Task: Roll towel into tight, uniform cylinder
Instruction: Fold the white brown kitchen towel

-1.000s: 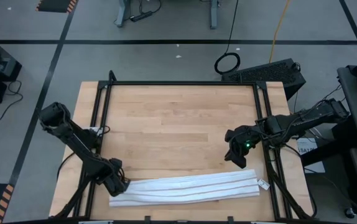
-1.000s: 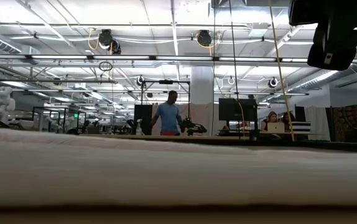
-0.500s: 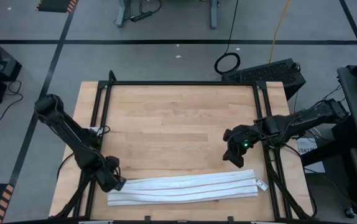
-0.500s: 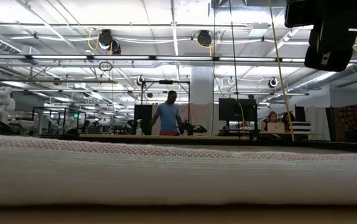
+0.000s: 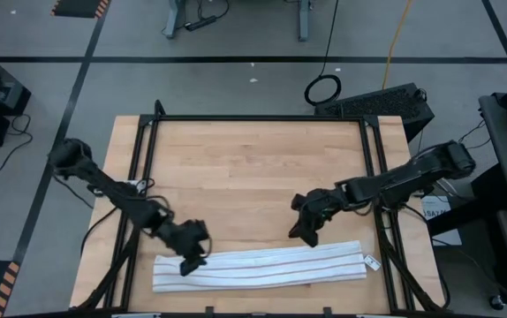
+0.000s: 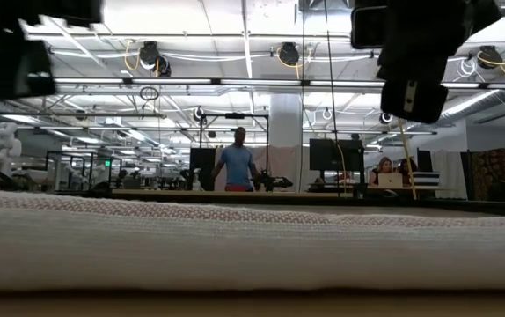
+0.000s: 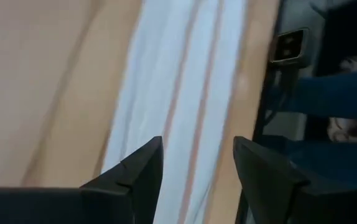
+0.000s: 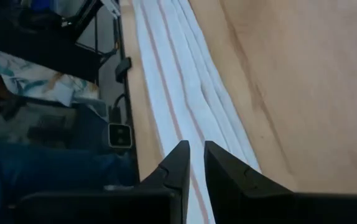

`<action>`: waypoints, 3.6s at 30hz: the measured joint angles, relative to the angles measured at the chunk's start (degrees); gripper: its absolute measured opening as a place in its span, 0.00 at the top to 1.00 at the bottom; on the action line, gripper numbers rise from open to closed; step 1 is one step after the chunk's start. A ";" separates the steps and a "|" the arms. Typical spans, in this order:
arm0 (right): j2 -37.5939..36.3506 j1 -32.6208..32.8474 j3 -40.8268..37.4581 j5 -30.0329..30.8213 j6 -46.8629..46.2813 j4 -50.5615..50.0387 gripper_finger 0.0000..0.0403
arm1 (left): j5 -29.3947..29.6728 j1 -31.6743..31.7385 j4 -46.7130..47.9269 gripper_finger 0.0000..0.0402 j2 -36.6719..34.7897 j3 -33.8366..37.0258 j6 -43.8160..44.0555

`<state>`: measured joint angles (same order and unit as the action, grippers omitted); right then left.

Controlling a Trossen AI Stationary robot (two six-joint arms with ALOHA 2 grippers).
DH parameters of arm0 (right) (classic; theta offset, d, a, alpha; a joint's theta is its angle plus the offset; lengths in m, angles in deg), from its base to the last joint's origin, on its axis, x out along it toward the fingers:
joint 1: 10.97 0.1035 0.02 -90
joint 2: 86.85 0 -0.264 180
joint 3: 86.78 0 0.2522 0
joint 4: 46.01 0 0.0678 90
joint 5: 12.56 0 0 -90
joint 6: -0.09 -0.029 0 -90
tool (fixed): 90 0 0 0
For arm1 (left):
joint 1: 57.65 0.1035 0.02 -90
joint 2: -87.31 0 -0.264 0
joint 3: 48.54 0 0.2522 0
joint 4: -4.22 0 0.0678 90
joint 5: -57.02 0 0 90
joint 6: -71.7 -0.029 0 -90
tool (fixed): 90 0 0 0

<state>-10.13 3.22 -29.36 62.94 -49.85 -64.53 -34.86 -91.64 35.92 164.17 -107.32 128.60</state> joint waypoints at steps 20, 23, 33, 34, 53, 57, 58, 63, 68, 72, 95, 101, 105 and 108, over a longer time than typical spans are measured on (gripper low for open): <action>31.99 4.08 20.85 -3.78 20.50 2.76 0.69 | 0.99 4.99 -11.98 0.51 8.35 -0.04 4.51; 34.52 4.09 22.36 -3.77 21.42 2.16 0.69 | 3.61 3.38 -11.42 0.51 8.37 -0.04 8.16; 35.75 3.85 23.23 -0.91 25.77 3.93 0.66 | 6.29 0.10 -9.48 0.51 8.35 -0.04 10.41; 35.75 3.79 23.23 -1.11 25.95 3.75 0.66 | 6.49 0.10 -9.25 0.51 8.35 -0.04 10.37; 39.36 3.16 23.19 -4.89 26.87 4.69 0.69 | 9.31 0.98 -7.90 0.51 8.35 -0.04 8.31; 41.15 3.13 23.19 -8.02 25.40 7.28 0.73 | 9.46 0.98 -7.90 0.51 8.35 -0.04 8.32; 41.20 3.14 23.19 -8.00 24.94 7.20 0.74 | 9.45 0.98 -7.92 0.51 8.35 -0.04 8.29; 41.14 2.96 23.21 -6.39 25.26 6.84 0.83 | 9.60 0.98 -7.84 0.51 8.35 -0.04 8.25; 41.08 2.21 23.69 -7.13 24.91 5.96 0.97 | 9.67 0.98 -7.79 0.51 8.35 -0.04 8.21; 41.06 1.96 25.98 -8.02 24.24 4.79 0.98 | 9.67 0.98 -7.81 0.51 8.35 -0.02 8.21; 40.95 0.61 38.10 -5.06 29.84 -16.81 1.00 | 9.95 1.02 -10.95 0.51 14.84 0.02 -3.73; 40.95 0.10 38.10 -4.89 30.96 -16.63 1.00 | 9.53 0.98 -14.13 0.51 17.26 0.02 -3.37; 40.95 0.08 38.10 -4.87 30.77 -16.65 1.00 | 9.96 0.98 -12.66 0.51 17.49 0.02 -6.74; 40.95 0.12 38.10 -4.40 30.68 -16.75 1.00 | 9.91 0.98 -12.27 0.53 17.55 0.18 -10.39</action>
<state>30.82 3.34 8.74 58.54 -19.17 -81.28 -24.95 -90.67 23.66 181.73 -107.14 118.21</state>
